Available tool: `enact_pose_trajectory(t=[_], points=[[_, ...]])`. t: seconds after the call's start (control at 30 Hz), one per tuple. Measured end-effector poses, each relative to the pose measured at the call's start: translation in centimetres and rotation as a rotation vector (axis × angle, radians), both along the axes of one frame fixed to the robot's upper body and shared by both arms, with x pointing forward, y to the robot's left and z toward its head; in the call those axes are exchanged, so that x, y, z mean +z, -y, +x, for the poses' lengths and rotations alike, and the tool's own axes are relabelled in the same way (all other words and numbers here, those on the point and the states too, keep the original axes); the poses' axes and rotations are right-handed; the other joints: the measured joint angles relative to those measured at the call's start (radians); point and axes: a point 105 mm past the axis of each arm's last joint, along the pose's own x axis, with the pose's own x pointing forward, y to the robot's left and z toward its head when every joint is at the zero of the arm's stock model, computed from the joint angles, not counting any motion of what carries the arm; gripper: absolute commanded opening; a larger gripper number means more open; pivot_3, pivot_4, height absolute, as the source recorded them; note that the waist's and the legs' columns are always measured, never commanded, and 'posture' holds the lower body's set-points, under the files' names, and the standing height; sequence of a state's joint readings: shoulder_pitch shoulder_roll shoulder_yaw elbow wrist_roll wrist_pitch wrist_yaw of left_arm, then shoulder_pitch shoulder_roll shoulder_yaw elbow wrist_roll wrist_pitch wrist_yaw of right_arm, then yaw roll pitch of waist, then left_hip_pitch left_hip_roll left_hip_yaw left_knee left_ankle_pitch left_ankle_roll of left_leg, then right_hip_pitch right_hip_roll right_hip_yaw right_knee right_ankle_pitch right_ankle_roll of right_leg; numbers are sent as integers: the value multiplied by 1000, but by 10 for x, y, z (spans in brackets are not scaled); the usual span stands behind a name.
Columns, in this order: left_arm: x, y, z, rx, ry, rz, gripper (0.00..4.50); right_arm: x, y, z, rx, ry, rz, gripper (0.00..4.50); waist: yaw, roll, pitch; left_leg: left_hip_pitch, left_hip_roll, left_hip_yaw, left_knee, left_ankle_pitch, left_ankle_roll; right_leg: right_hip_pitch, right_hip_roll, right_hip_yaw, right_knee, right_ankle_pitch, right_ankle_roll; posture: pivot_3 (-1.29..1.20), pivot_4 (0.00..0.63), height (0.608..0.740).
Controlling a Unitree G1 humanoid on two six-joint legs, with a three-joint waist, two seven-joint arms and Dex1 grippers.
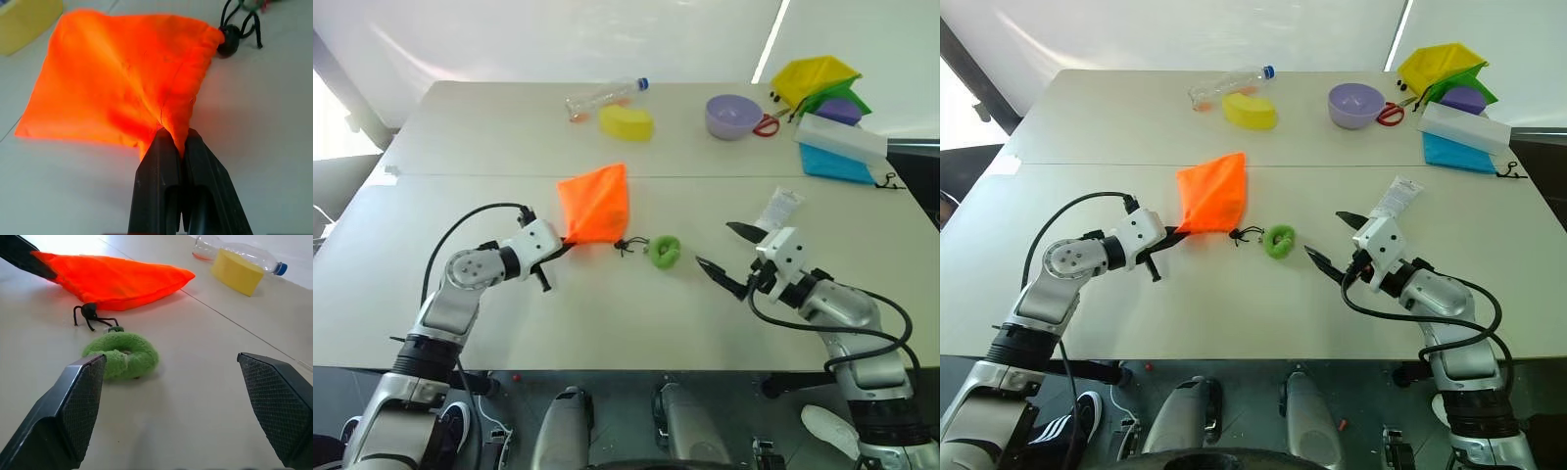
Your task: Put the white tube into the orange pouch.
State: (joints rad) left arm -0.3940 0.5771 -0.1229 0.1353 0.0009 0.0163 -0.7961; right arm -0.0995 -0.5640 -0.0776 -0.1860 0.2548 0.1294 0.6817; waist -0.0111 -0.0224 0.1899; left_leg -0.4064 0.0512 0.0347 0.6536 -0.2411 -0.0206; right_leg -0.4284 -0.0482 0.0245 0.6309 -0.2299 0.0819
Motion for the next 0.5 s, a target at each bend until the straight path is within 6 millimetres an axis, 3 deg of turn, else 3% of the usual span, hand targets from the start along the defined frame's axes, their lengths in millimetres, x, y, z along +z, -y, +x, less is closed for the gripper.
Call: enact_pose_trajectory(t=[0.23,0.37,0.5], points=[[9,15,11,16,132,-1,60,18,53,48,-507,-60,100,4500,-2,0,0,0,0,-1,0,0,0,-1,1,0,1,2,-2,0,150,740],[7,17,14,13,157,15,60,19,61,58,-685,-165,126,4500,-2,1,0,0,0,-1,-2,0,0,-2,2,0,0,2,-2,0,150,740],[0,20,14,11,138,8,60,13,56,65,-779,-273,179,4500,-3,1,0,-1,0,-1,-2,0,0,-3,1,1,0,3,0,0,150,740]])
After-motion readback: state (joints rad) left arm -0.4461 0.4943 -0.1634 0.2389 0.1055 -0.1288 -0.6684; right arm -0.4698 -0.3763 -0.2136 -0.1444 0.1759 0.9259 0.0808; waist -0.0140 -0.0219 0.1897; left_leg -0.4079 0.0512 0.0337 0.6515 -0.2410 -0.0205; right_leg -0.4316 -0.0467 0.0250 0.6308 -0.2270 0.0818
